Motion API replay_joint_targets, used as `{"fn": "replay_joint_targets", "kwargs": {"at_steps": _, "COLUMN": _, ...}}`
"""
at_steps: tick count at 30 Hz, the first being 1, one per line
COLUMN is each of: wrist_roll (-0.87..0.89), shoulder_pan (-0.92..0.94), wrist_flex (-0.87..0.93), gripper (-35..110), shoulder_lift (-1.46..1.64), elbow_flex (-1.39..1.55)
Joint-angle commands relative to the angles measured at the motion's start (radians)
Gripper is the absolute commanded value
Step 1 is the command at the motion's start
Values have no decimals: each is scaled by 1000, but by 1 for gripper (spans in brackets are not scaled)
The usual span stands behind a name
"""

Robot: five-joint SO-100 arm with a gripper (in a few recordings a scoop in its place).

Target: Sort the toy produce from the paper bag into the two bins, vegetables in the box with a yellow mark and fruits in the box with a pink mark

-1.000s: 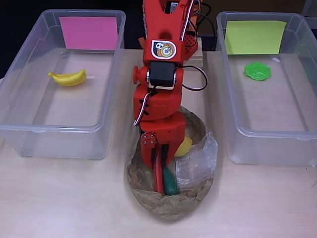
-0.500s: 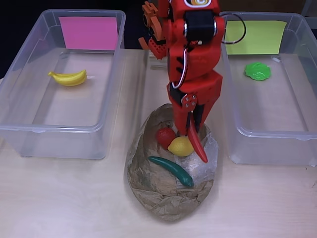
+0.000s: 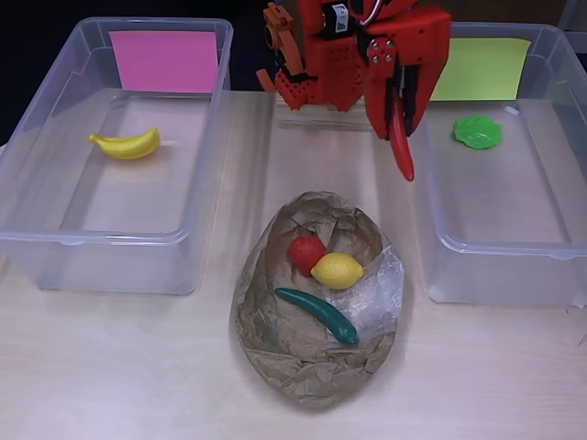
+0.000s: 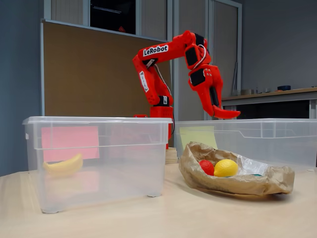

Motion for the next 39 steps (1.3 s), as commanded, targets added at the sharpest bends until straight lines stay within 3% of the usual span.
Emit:
{"fn": "replay_joint_targets", "kwargs": {"at_steps": 1, "wrist_roll": 218, "shoulder_pan": -158, "wrist_flex": 46, "gripper": 0, "shoulder_lift": 97, "elbow_flex": 28}}
{"fn": "replay_joint_targets", "kwargs": {"at_steps": 11, "wrist_roll": 684, "shoulder_pan": -537, "wrist_flex": 21, "gripper": 0, "shoulder_lift": 31, "elbow_flex": 48}}
{"fn": "replay_joint_targets", "kwargs": {"at_steps": 19, "wrist_roll": 940, "shoulder_pan": -747, "wrist_flex": -351, "gripper": 0, "shoulder_lift": -150, "elbow_flex": 195}}
{"fn": "replay_joint_targets", "kwargs": {"at_steps": 23, "wrist_roll": 1014, "shoulder_pan": -795, "wrist_flex": -578, "gripper": 0, "shoulder_lift": -272, "elbow_flex": 281}}
{"fn": "replay_joint_targets", "kwargs": {"at_steps": 26, "wrist_roll": 1051, "shoulder_pan": -811, "wrist_flex": -653, "gripper": 7, "shoulder_lift": -325, "elbow_flex": 307}}
{"fn": "replay_joint_targets", "kwargs": {"at_steps": 39, "wrist_roll": 1069, "shoulder_pan": -815, "wrist_flex": -657, "gripper": 32, "shoulder_lift": -301, "elbow_flex": 373}}
